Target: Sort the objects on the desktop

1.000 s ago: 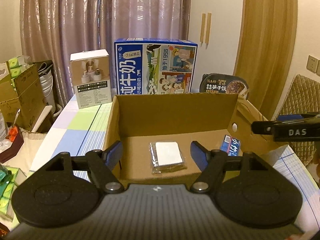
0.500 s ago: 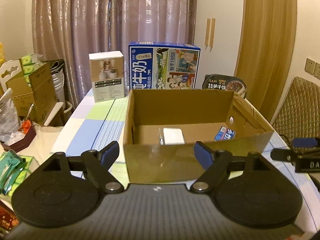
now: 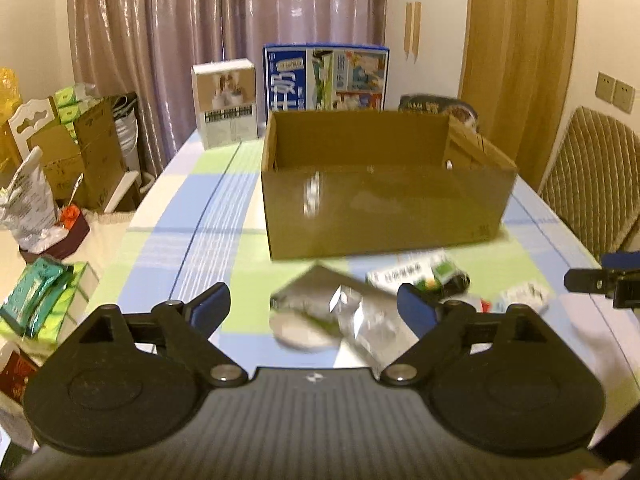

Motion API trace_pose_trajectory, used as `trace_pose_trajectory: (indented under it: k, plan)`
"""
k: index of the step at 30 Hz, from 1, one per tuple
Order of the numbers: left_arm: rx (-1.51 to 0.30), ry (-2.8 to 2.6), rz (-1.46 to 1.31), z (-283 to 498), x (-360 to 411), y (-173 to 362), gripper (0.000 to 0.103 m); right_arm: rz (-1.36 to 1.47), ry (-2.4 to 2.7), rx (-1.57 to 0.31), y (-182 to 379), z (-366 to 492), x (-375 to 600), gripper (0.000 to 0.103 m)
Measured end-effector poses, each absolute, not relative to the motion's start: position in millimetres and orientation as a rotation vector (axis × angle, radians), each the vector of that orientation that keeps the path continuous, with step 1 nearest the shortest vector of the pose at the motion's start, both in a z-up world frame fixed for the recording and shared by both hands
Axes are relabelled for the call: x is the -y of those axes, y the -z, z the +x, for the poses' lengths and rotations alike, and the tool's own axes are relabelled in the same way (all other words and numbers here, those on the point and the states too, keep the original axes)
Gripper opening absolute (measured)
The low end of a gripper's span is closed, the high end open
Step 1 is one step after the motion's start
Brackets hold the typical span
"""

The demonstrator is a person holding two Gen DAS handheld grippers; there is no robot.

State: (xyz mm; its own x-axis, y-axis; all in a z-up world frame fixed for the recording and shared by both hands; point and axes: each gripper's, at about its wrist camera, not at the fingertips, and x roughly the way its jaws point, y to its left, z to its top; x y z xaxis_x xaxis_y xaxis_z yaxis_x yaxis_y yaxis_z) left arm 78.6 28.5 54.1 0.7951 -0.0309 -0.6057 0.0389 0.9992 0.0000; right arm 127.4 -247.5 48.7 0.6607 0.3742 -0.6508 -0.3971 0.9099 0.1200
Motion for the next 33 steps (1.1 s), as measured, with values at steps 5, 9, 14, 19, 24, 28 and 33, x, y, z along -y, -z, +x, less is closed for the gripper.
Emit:
trace_pose_trajectory:
  k: [5, 9, 14, 19, 24, 28, 33]
  plan:
    - [-0.703, 0.031, 0.004, 57.8, -30.5, -38.0, 0.088, -0.046, -0.435, -0.752, -38.0, 112.0, 253.6, 0.086]
    - [-0.740, 0.038, -0.002, 49.8, -27.8, -26.3, 0.088, -0.041, -0.432, -0.771, -30.5, 104.5, 257.3, 0.086]
    - [-0.770, 0.073, 0.012, 45.6, -14.4, -16.0, 0.090, -0.045, -0.445, -0.789, -23.7, 100.1, 257.8, 0.086]
    - [-0.797, 0.095, 0.029, 47.7, -4.5, -7.6, 0.090, -0.057, -0.474, -0.807, -16.9, 97.7, 253.4, 0.086]
    - [-0.825, 0.094, 0.039, 51.2, -5.9, 1.5, 0.090, -0.074, -0.513, -0.843, -5.8, 96.7, 245.6, 0.086]
    - [-0.849, 0.094, 0.030, 54.1, -10.7, 8.0, 0.090, -0.097, -0.577, -0.871, 4.3, 94.6, 233.7, 0.086]
    - [-0.863, 0.075, 0.025, 58.0, -17.8, 14.2, 0.090, -0.146, -0.637, -0.903, 19.8, 93.8, 217.1, 0.085]
